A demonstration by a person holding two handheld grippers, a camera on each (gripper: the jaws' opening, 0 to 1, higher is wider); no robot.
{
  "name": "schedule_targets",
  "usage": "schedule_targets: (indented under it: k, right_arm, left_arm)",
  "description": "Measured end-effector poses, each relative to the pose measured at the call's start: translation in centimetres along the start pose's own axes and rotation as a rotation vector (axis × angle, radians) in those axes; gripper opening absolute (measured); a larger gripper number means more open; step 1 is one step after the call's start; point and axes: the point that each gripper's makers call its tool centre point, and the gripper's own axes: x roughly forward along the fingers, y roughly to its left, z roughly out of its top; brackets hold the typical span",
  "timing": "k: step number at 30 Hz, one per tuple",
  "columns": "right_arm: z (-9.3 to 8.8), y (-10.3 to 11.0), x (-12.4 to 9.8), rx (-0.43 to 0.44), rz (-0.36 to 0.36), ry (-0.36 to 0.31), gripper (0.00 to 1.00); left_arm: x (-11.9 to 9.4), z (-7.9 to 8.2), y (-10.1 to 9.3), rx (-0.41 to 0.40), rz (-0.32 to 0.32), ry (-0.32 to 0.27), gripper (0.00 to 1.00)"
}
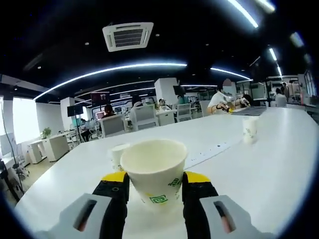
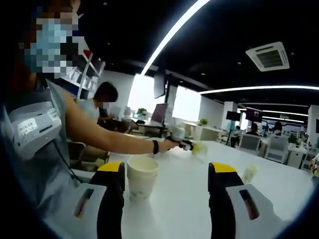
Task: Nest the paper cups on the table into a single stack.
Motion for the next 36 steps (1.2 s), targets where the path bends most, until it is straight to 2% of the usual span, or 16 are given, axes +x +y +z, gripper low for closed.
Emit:
schedule_targets:
  k: [9, 12, 17, 19, 22, 25, 36]
  right_arm:
    - [-0.1, -0.1, 0.1, 0.001, -0.001, 0.003, 0.7]
    - [-0.1, 0.0, 0.1, 0.0, 0.003, 0.004, 0.7]
    - [-0.1, 0.1, 0.2, 0.001, 0.01, 0.002, 0.7]
    - [-0.2, 0.1, 0.3, 0.005, 0.011, 0.002, 0.7]
    - [-0.4, 0.0, 0.5, 0.011, 0.013, 0.004, 0.7]
    - [-0.6, 0.1, 0.8, 0.015, 0.019, 0.009, 0.7]
    - [-0.8, 0.4, 1.1, 0.015, 0.027, 0.016, 0.69]
  left_arm:
    - [-2.7, 2.1, -4.0, 0.006, -0.103, -0.04, 0.45]
    - [-3.9, 2.4, -5.3, 0.013, -0.121, -0.05, 0.45]
    - [-4.8, 2.6, -6.4, 0.045, -0.138, -0.049, 0.45]
    - [-6.1, 3.0, -7.6, 0.044, -0.155, -0.056, 0.45]
    - [-6.3, 3.5, -8.6, 0.044, -0.176, -0.06, 0.45]
    - [-7.6, 4.3, -10.0, 0.051, -0.208, -0.07, 0.45]
    - [-10.4, 6.1, -11.4, 0.049, -0.272, -0.108, 0.45]
